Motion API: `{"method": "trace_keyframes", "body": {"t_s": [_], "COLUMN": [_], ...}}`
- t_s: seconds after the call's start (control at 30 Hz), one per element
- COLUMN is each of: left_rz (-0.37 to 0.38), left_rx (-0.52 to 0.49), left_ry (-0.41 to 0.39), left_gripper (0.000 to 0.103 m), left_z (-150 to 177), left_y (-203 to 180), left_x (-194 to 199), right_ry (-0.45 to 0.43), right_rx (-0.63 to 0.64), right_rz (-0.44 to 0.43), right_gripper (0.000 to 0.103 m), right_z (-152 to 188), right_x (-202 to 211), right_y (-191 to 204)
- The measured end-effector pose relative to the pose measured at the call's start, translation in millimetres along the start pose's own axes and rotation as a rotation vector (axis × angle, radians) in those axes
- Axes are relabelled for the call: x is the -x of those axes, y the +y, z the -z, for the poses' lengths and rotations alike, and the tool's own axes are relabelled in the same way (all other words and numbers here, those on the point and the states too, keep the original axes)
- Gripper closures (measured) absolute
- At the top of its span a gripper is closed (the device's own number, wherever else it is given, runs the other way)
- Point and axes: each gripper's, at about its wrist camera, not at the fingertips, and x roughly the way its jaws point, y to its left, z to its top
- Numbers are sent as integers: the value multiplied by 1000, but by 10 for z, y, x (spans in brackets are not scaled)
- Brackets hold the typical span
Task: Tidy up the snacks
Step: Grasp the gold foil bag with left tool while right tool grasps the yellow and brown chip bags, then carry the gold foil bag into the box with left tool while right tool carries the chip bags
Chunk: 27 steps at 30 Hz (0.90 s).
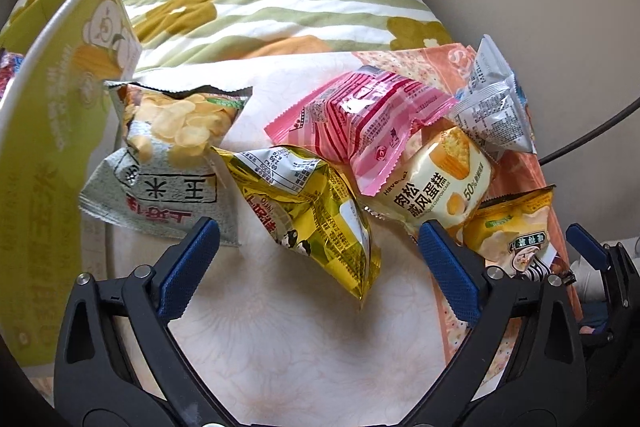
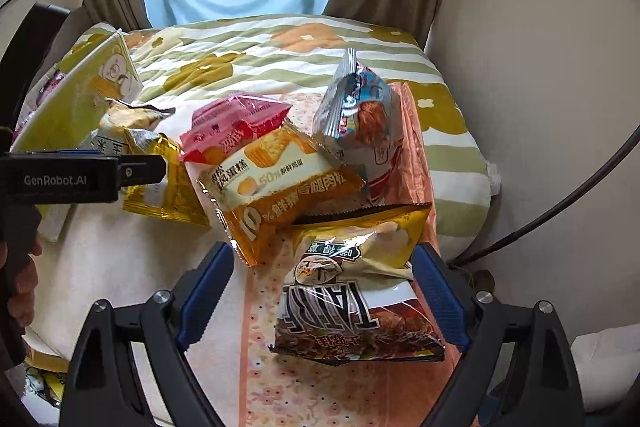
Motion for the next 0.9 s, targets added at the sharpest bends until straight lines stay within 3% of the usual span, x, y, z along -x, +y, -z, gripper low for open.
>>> {"method": "trace_keyframes", "body": {"t_s": [0.33,0.4,0.63,0.9], "left_rz": [14,7,31,18], "left_rx": [-19,-33,-38,-51], "left_ry": [46,58,76,67], "left_gripper": [17,30,45,50], "left_z": [-64,-50,-48,41], "left_y": [12,19,44,32], "left_x": [-353,-393,-410,-325], "right_ry": [26,35,55,69], "right_rx": [-9,6,-3,11], "right_rz": [72,98,114,111], "right_gripper": [14,14,14,14], "right_z": [10,12,31,-7], "right_x": [-252,-294,-367,-465], "right_y": [-25,-20,-81,-31]}}
